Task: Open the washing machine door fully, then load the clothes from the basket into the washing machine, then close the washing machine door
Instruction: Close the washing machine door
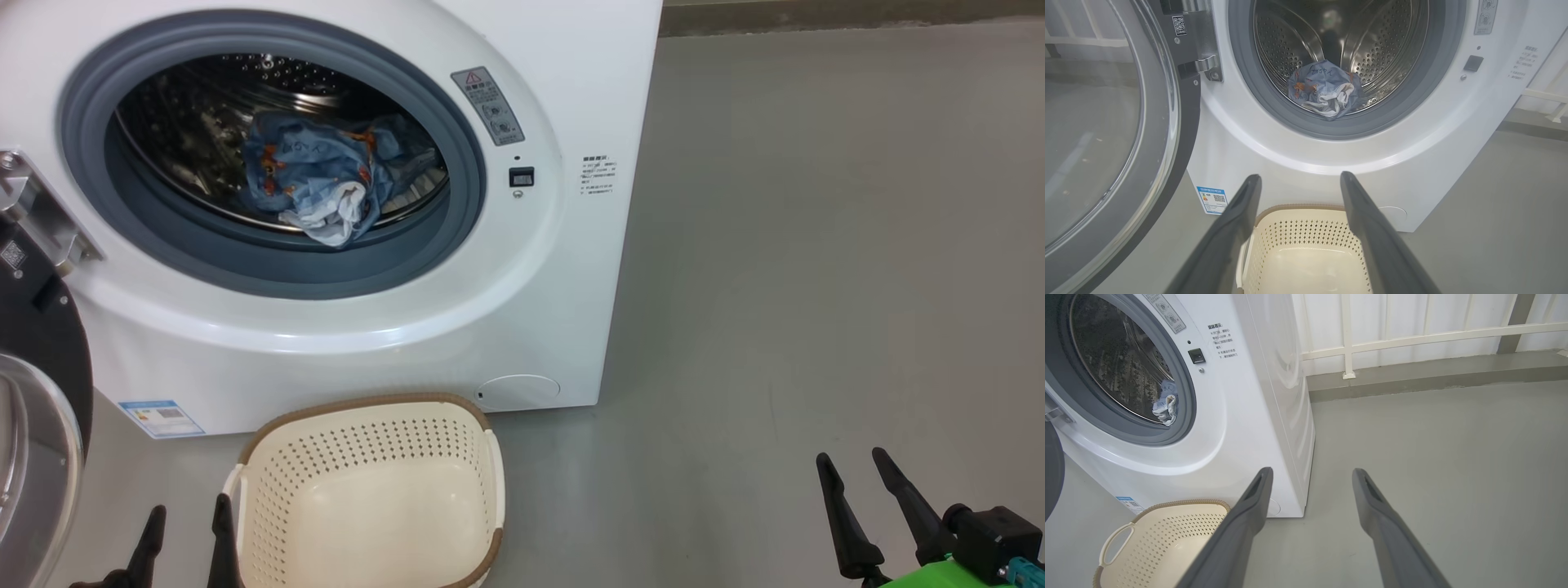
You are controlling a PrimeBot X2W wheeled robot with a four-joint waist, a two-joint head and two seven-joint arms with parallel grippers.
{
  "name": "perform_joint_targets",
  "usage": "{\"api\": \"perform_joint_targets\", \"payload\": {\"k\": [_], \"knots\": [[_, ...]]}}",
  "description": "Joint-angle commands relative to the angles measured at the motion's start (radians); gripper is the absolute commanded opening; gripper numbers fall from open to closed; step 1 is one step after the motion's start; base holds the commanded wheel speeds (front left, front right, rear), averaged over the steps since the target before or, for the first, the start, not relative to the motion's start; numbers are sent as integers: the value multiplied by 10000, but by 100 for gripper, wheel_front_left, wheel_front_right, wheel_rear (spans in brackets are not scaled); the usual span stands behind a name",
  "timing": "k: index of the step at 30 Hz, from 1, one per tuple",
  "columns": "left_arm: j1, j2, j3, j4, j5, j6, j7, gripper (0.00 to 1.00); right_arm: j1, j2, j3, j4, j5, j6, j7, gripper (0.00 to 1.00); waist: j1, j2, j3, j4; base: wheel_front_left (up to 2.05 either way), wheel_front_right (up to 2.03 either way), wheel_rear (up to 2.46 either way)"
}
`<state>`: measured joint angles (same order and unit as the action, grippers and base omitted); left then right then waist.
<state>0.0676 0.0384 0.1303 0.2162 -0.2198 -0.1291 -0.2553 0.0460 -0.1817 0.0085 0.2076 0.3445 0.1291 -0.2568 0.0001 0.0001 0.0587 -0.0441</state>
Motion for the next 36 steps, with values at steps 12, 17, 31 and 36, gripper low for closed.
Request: {"api": "perform_joint_targets", "payload": {"k": [12, 17, 31, 36], "knots": [[-140, 119, 236, -162, 25, -14, -65, 100, -24, -119, 188, -282, -144, 16, -49, 100, -1, -1, 50, 0, -52, 52, 0], [-159, 119, 201, -230, -5, -10, -65, 100, -42, -114, 183, -298, -125, 16, -49, 100, -1, -1, 107, 26, -152, 152, 0], [-230, 118, 87, -447, -21, -11, -65, 100, -157, -73, 150, -321, -121, 16, -49, 100, -1, -1, 259, 146, -60, 60, 0], [-323, 118, 90, -462, -124, 43, -65, 100, -175, -30, 78, -377, -150, 16, -49, 100, -1, -1, 299, 409, 0, 0, 0]]}}
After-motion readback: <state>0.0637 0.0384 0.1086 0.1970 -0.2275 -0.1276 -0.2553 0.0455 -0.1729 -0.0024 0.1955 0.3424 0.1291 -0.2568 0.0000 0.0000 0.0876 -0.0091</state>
